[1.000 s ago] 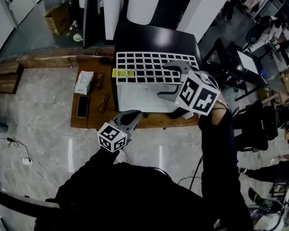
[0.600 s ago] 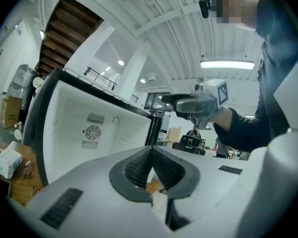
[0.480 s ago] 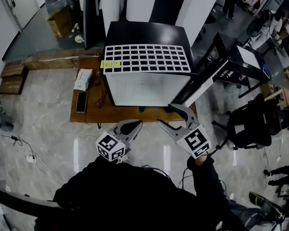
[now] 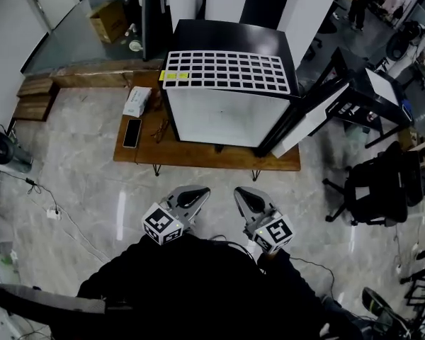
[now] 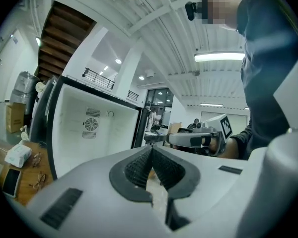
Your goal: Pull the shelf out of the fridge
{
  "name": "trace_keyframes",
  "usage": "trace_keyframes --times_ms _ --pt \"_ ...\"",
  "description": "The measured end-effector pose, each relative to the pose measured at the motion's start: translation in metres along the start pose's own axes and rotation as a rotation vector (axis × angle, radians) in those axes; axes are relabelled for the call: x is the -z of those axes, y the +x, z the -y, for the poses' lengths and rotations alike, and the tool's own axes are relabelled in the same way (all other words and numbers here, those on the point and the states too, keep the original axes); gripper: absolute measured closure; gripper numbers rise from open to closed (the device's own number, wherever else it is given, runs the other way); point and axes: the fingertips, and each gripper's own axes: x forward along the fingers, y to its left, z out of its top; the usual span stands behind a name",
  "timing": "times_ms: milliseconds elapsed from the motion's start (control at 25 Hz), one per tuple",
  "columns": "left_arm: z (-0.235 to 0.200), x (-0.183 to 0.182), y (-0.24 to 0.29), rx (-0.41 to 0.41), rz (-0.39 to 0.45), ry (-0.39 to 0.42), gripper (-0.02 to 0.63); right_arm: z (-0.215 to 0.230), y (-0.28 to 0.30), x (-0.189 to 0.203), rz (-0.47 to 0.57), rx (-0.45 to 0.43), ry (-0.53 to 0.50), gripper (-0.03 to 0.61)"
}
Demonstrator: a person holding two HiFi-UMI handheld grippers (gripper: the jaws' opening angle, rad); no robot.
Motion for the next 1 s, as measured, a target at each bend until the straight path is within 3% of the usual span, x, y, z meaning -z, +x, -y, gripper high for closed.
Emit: trace_keyframes --times_ms 280,1000 --pt "0.015 0.006 -0.014 -0.02 0.019 -0.005 0.607 -0.022 -0.005 -0.001 0.038 -0.076 0.014 0.572" --pt "0.015 0.002 -0.024 -0.037 0.029 -0.018 0.607 -0.033 -0.005 0.008 -0.018 -0.092 -0.029 0.572"
